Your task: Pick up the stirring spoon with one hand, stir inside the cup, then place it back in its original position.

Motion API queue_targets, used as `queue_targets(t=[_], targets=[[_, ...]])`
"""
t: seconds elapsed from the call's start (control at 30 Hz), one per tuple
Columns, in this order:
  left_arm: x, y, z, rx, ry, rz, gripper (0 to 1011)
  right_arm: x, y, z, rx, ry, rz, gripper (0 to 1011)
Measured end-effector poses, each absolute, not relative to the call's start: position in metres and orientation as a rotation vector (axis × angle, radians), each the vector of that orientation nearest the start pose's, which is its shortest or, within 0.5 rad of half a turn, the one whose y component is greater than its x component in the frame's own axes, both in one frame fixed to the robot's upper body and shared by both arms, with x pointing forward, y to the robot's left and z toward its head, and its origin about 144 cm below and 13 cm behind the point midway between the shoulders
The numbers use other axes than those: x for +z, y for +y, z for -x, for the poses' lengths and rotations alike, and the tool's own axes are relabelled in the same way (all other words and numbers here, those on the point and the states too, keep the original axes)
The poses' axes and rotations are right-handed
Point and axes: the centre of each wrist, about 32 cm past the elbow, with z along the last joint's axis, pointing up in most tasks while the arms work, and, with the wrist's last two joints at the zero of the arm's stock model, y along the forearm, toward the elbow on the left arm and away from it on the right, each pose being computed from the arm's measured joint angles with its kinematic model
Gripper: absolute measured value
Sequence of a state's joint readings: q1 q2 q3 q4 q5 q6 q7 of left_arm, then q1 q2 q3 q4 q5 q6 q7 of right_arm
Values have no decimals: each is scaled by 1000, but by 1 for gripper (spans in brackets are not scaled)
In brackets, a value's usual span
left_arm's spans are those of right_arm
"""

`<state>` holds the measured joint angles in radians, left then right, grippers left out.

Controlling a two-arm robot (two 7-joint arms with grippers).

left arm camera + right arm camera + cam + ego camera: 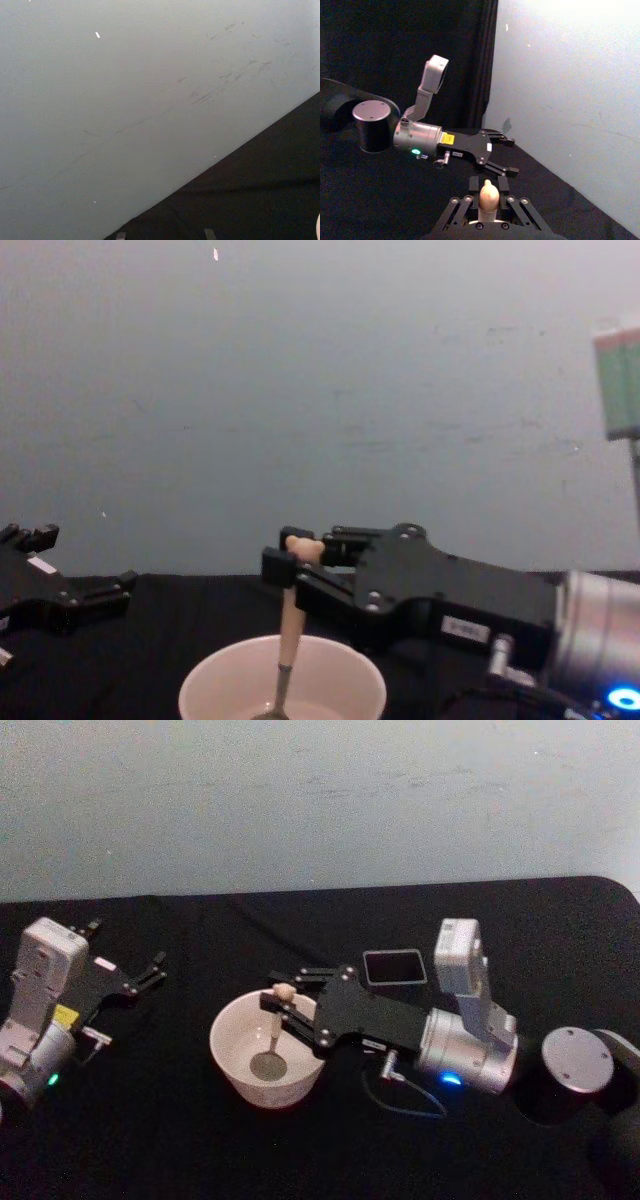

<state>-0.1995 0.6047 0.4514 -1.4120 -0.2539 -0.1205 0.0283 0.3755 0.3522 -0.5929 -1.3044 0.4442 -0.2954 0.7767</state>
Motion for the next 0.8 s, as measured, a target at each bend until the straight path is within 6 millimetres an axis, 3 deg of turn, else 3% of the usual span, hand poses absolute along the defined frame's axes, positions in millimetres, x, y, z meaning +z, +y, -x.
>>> queue_targets(t=[0.33, 0.8], targets=[[1140, 310, -489, 1248, -285, -304, 1001, 1148, -179, -546, -401, -194, -61, 215], [1140, 310, -489, 1248, -285, -304, 1001, 1148, -190, -556, -482, -205, -37, 215]])
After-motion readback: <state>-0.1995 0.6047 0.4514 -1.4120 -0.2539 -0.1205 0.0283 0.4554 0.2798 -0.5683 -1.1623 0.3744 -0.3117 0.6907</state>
